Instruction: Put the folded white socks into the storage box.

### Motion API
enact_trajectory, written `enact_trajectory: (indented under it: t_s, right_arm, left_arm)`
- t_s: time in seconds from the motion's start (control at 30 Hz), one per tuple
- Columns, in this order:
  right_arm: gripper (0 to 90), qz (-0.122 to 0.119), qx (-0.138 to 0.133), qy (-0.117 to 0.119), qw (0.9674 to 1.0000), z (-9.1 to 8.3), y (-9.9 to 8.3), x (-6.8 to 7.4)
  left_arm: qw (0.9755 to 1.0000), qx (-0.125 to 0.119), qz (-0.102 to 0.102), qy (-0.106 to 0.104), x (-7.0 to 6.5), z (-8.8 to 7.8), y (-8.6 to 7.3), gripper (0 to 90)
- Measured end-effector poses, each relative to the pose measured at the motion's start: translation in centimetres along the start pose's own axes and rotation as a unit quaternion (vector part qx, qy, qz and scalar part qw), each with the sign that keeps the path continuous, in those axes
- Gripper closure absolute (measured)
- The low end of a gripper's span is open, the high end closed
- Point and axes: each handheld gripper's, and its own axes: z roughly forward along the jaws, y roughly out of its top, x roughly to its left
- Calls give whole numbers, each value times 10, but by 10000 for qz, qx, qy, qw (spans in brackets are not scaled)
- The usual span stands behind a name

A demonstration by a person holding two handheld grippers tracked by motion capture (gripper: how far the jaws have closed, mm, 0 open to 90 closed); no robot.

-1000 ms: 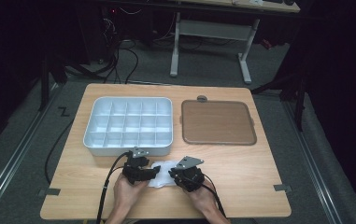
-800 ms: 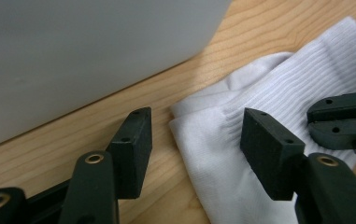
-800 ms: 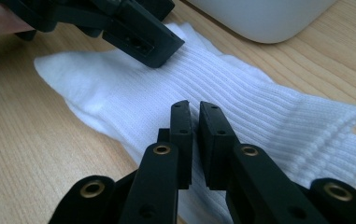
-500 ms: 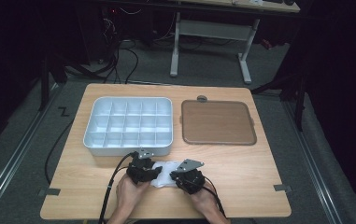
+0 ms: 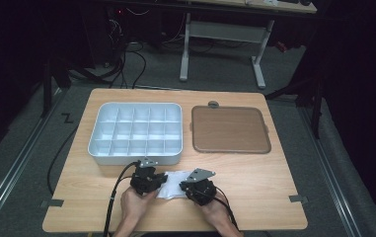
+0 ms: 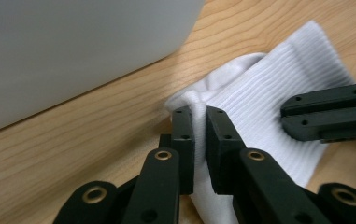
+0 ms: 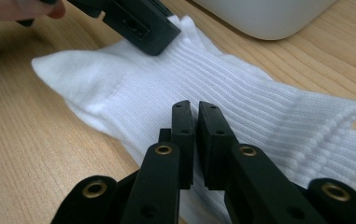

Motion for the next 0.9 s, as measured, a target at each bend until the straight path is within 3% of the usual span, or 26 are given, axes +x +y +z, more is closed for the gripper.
enact_trajectory:
  t_s: [0.23,0.63,0.9]
  right_arm:
    - [875,-54,55,74,9999,0,1,2]
    - [884,-273,212,97,9994,3,8,8]
    - [885,-402,235,179,9988,9,14,15]
  left_arm:
    - [9994,-8,-211,-263,-3,-14,6,838]
    - [9989,-87,-214,-399,-6,-23,8,840]
    - [9983,-92,-322,-482,-4,-32,12,843]
